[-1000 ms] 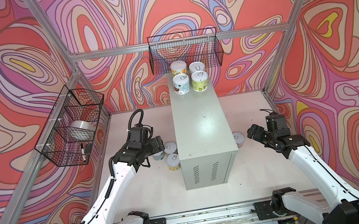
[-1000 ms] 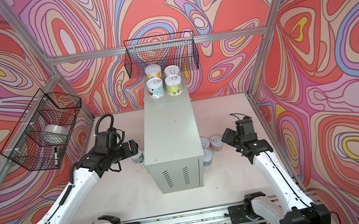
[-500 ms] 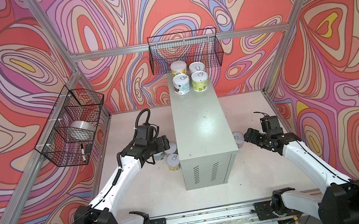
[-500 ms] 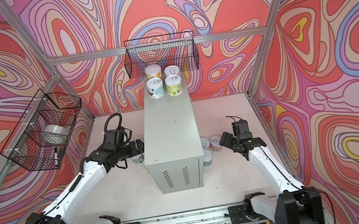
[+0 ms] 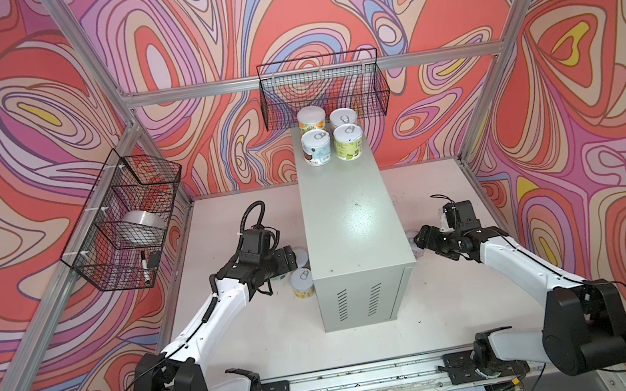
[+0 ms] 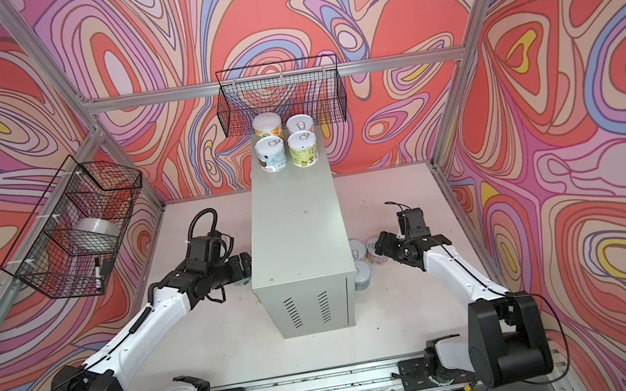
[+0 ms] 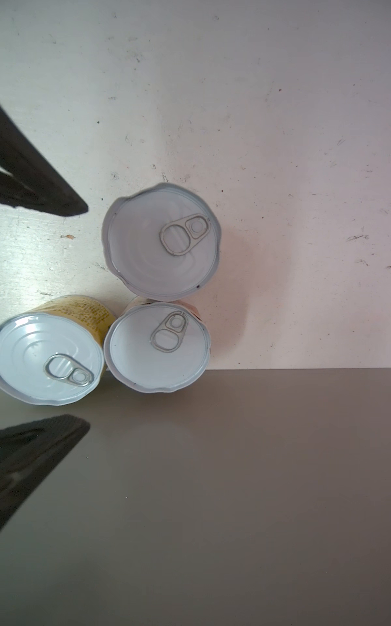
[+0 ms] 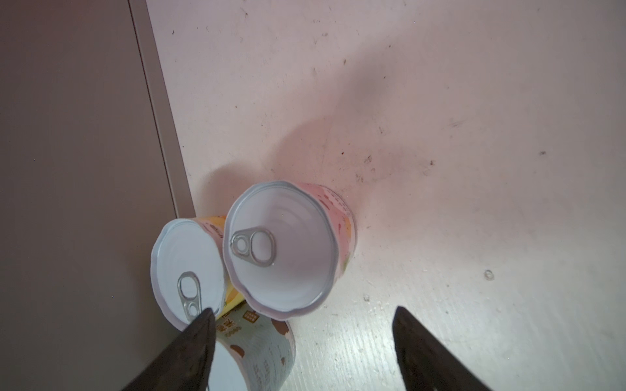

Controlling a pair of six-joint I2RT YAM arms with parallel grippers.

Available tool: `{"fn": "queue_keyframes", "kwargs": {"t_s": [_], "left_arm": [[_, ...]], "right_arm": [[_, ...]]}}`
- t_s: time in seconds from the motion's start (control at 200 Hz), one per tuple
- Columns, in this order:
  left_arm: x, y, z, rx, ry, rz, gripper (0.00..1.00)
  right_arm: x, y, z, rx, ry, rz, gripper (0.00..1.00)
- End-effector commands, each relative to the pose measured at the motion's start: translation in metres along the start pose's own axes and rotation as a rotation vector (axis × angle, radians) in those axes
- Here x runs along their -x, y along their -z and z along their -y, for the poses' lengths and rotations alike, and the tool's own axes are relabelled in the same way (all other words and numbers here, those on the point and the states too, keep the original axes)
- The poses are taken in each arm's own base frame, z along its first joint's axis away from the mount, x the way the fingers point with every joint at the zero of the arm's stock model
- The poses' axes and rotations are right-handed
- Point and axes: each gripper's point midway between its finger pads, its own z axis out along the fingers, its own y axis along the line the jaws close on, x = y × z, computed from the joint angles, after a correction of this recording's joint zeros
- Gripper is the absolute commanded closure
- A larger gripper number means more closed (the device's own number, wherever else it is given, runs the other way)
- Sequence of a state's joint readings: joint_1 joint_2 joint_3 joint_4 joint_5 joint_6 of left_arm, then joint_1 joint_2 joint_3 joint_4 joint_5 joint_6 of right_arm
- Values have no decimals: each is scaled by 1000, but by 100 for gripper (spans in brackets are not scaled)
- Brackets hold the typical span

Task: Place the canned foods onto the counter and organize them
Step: 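Lower the right gripper and close it on a pink can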

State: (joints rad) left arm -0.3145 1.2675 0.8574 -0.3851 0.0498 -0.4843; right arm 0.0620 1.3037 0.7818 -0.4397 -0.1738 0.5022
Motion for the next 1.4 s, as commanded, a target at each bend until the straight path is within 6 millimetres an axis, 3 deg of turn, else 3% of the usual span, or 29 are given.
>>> {"fn": "queue_keyframes", "kwargs": {"t_s": [0.0,0.245,0.586,0.851,1.052,1.397], "left_arm": [[10,2,9,-48,30,54,8],[10,6,14,-76,42,55,9],[11,6,5,-21,9,54,11],[13,7,5,-12,6,54,12],[16,9,4,-1,-1,60,12],[20,5,8,-11,-4,54,13]], "right_arm": [[-2,-4,-15,46,22,-10,18],[-23,-8,-24,12,48,-50,27],[-20,-29,-13,-61,29,-63,33],[-4,-37,0,-173,40,-37,32],[13,-41,1,-221,76,-6,26],[35,-65,6,-298,119,20,15]]}}
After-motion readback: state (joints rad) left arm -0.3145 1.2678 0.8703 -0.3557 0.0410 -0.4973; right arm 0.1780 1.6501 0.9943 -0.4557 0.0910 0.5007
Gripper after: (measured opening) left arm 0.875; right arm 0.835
